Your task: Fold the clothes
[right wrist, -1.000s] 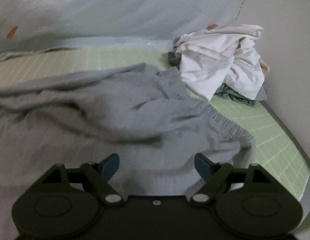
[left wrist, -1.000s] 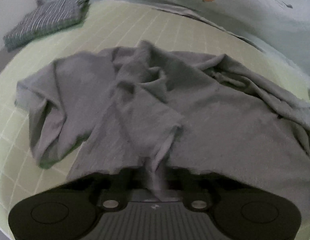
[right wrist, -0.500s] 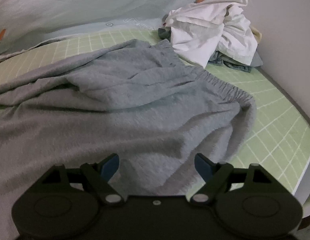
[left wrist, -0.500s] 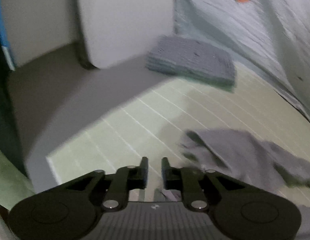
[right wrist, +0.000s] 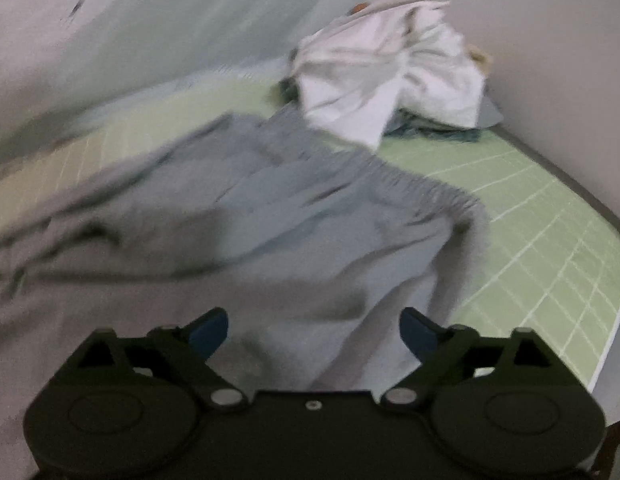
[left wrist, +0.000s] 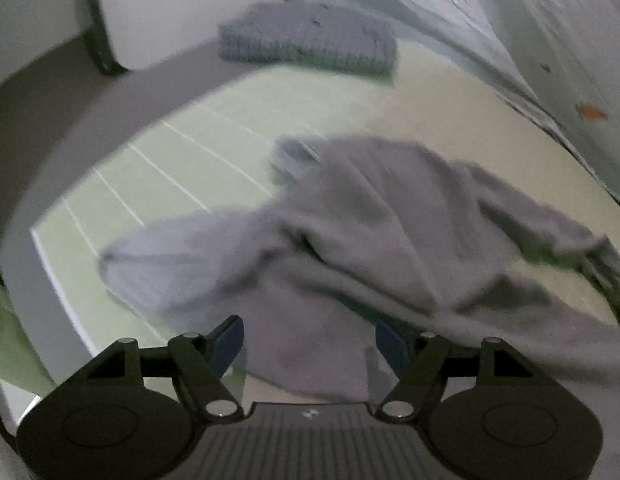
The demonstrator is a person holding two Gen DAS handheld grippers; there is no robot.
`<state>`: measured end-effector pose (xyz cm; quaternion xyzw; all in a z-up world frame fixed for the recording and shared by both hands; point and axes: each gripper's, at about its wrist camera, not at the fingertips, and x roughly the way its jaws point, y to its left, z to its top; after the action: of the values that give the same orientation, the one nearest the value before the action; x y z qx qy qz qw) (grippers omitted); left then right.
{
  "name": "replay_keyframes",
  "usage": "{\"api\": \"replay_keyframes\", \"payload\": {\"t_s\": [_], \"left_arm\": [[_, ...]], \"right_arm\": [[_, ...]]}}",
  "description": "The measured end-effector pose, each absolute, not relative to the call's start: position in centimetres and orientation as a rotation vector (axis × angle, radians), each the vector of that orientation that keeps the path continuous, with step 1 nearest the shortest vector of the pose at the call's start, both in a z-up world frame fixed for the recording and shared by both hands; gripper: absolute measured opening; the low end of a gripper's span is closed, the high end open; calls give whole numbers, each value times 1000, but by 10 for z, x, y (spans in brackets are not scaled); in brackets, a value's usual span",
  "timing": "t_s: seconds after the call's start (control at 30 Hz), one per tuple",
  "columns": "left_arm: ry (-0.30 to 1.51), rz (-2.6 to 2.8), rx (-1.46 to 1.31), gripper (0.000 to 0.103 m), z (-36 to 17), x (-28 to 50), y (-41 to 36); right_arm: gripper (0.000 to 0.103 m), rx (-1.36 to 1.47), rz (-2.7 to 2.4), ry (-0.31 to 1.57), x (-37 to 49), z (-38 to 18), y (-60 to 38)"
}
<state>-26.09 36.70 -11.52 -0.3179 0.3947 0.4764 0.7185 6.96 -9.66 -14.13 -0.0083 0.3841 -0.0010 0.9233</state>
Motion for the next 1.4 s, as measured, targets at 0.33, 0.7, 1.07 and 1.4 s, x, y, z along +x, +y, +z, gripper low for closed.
{"api": "replay_keyframes", "payload": {"t_s": [0.33, 0.7, 1.07, 1.4], "left_arm": [[954, 1039, -788, 77, -135, -251, 354], [982, 1079, -813, 77, -138, -254, 348], [990, 1131, -764, 78, -137, -279, 360], [894, 1040, -613, 78, -112, -274, 383]], "right_arm": [[100, 300, -193, 802, 113, -150, -193], [3, 359, -163, 851, 133, -159, -209], [3, 86, -351, 800, 136, -141, -242], [87, -105, -315, 765, 78, -140, -173]]}}
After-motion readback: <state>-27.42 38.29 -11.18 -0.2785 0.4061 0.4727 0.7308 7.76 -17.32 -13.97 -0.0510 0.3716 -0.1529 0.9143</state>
